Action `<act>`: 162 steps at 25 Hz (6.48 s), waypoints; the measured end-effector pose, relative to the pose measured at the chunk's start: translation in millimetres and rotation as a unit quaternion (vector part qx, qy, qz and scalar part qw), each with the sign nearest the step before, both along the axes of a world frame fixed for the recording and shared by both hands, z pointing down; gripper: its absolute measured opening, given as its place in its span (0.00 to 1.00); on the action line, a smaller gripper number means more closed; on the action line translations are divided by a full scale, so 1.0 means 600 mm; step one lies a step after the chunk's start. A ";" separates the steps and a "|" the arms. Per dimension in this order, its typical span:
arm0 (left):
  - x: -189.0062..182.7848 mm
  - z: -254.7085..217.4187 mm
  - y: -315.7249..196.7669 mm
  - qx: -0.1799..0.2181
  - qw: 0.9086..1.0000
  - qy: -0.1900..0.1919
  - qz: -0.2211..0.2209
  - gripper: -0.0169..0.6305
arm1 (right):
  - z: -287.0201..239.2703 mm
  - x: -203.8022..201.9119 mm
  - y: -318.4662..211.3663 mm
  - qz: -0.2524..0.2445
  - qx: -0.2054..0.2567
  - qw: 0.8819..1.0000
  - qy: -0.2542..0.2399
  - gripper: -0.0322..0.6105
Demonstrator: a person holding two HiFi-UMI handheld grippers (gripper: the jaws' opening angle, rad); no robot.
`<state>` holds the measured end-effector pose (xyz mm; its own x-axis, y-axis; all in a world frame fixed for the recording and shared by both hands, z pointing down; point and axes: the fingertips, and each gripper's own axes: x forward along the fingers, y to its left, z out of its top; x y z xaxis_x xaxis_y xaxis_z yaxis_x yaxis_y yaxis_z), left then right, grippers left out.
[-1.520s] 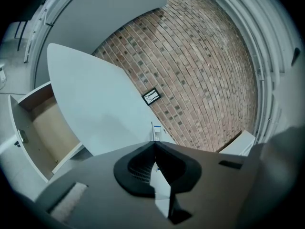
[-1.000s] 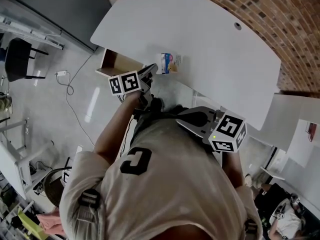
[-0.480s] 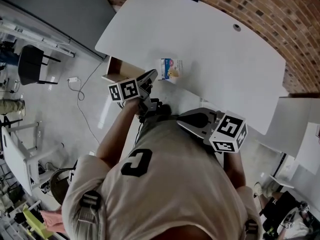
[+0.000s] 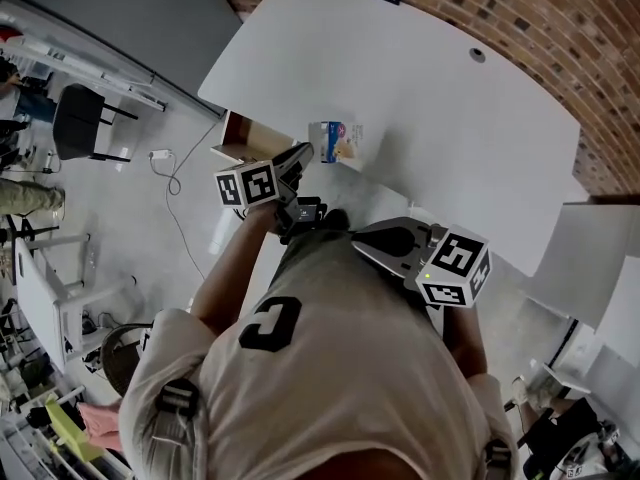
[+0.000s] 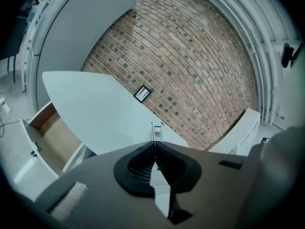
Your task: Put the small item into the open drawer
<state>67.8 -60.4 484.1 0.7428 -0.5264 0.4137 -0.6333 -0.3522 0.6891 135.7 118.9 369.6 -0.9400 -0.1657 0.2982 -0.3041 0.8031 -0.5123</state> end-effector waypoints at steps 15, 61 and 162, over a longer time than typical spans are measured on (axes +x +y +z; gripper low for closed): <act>-0.067 -0.033 0.070 0.016 0.994 -0.082 -0.066 0.03 | 0.012 0.001 0.051 -0.080 -0.021 0.995 -0.050 0.06; -0.440 0.046 -0.012 -0.014 1.000 0.017 -0.009 0.03 | 0.035 -0.410 -0.043 -0.057 -0.064 0.994 0.060 0.06; -0.479 0.388 -0.242 -0.224 0.967 -0.089 0.078 0.03 | 0.096 -0.467 -0.233 -0.001 -0.167 0.984 0.060 0.06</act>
